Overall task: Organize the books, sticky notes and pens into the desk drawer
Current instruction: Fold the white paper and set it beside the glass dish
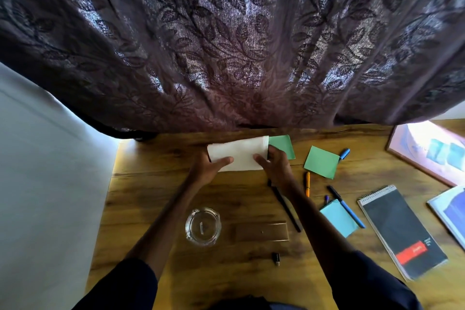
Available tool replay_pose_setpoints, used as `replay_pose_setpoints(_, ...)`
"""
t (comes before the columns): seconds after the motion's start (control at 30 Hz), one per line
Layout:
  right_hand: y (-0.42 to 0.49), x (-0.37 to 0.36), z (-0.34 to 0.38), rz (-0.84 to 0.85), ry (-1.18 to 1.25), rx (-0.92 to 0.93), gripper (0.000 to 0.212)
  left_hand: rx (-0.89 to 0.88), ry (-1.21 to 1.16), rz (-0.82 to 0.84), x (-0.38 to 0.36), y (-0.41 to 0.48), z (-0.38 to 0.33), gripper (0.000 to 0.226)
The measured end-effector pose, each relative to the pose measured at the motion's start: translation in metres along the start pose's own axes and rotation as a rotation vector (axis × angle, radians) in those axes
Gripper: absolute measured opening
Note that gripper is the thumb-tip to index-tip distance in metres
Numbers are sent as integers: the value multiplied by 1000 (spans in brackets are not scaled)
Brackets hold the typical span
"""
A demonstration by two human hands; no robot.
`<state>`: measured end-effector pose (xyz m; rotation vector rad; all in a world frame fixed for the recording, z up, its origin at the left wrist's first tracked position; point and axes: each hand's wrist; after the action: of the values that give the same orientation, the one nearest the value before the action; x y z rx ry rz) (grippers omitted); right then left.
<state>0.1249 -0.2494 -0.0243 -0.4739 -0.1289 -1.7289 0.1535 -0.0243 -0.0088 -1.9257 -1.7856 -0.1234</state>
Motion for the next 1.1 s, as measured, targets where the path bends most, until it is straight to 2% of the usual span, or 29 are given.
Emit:
replay_pose_setpoints(0.1,0,1,0,12,15,35,32,-27,-53,1,-2,-4,-5,29)
replay_pose_setpoints(0.2,-1,-2,-4,13,-96,49,35,-105,-7,87,-6,-5,-4,36)
replay_pose_setpoints(0.27,-2,-5,-7,7,-144,33,38,-34,27,112,-9,-6,3,54)
replay_pose_setpoints(0.33,-2,-6,-8,-4,-169,23,40,116,50,91,-11,-4,9,83)
replay_pose_setpoints(0.4,-3,-7,-6,-7,-178,20,42,133,55,102,-13,-4,11,91)
replay_pose_setpoints(0.6,-7,-10,-1,-20,-180,60,36,142,136,73,-23,-7,4,85)
replay_pose_setpoints(0.7,-10,-9,1,-68,-180,56,31,81,144,76,-22,-7,8,68)
replay_pose_setpoints(0.9,-12,-3,7,-99,-186,19,29,-39,312,112,-17,-11,9,32)
replay_pose_setpoints(1.1,-21,18,10,-25,-31,-77,38,-58,271,102,-8,-21,2,32)
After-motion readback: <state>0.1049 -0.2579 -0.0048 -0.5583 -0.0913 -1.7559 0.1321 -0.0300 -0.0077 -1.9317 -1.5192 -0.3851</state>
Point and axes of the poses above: each hand's wrist, its own y-axis towards the middle knuckle, its own x-axis out of the back of the hand, z = x × y, and after that the axes turned 2 degrees about -z, right-handed
